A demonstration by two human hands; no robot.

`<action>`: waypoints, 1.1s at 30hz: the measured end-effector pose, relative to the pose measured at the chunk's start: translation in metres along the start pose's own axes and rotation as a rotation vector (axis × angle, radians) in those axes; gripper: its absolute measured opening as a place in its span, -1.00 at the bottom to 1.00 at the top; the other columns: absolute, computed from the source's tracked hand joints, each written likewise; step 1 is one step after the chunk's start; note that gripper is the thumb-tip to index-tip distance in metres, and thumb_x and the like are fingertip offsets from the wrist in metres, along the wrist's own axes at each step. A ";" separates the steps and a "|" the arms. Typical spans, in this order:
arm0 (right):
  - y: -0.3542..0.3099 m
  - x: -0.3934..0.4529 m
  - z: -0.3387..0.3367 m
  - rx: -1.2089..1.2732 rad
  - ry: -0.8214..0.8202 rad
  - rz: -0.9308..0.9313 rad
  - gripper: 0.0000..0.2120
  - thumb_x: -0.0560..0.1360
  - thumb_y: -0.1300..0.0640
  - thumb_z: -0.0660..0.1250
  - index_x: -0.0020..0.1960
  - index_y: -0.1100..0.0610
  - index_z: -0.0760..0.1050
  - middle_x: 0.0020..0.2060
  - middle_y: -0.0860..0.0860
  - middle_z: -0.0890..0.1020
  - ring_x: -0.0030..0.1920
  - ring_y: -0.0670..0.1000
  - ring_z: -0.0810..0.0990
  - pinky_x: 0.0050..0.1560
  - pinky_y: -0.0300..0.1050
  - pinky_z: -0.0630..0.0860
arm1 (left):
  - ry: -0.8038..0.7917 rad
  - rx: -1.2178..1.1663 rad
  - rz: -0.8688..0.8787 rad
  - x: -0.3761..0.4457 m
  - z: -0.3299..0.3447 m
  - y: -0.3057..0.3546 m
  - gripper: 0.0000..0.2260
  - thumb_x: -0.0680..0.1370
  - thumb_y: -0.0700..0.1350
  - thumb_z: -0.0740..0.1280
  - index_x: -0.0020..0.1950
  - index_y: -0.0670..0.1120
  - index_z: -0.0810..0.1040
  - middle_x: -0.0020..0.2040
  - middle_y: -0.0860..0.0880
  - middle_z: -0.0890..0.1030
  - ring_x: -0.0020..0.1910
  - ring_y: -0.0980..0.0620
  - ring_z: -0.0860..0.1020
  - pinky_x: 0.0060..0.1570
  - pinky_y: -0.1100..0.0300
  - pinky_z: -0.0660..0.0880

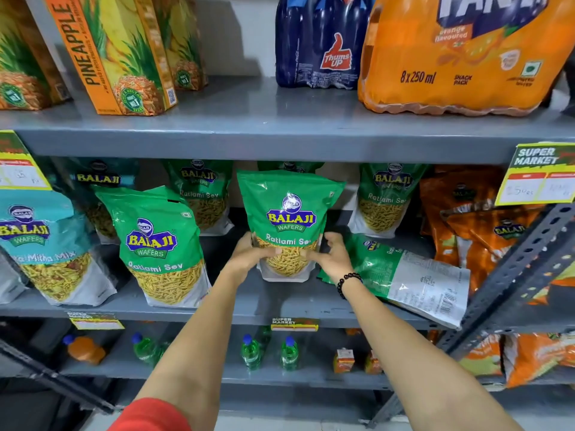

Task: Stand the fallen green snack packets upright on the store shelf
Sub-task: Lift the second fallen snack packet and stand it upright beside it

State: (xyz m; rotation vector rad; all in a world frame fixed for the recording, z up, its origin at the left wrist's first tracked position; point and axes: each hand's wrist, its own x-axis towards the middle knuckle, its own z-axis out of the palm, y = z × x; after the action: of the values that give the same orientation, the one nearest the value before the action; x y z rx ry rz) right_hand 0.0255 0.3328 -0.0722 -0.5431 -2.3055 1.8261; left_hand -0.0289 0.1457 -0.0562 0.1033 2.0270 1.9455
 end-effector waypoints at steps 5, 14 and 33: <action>0.003 0.004 0.007 0.091 -0.162 0.018 -0.28 0.32 0.27 0.52 0.38 0.24 0.26 0.33 0.19 0.48 0.34 0.17 0.45 0.36 0.16 0.40 | 0.067 -0.074 0.052 -0.007 0.005 -0.011 -0.46 0.37 -0.37 0.48 0.31 -0.23 0.42 0.23 -0.15 0.57 0.06 0.01 0.56 -0.22 0.40 0.54; 0.005 -0.024 0.005 0.017 -0.111 -0.029 -0.33 0.28 0.19 0.56 0.31 0.26 0.36 0.25 0.19 0.56 0.25 0.18 0.54 0.30 0.22 0.45 | 0.103 0.017 0.047 -0.028 0.001 -0.017 -0.44 0.33 -0.32 0.52 0.29 -0.29 0.42 0.26 -0.23 0.57 0.22 -0.17 0.55 0.20 -0.04 0.52; 0.004 -0.068 0.001 -0.080 -0.105 -0.017 -0.34 0.29 0.16 0.56 0.31 0.23 0.37 0.24 0.17 0.57 0.26 0.18 0.53 0.31 0.20 0.45 | 0.077 0.069 0.014 -0.067 0.000 -0.022 -0.45 0.35 -0.26 0.53 0.29 -0.25 0.44 0.25 -0.20 0.58 0.18 -0.13 0.57 0.18 -0.02 0.52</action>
State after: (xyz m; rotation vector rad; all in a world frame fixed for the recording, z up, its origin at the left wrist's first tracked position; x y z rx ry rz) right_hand 0.0886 0.3079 -0.0689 -0.4472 -2.4523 1.8025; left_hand 0.0377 0.1254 -0.0652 0.0589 2.1485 1.9162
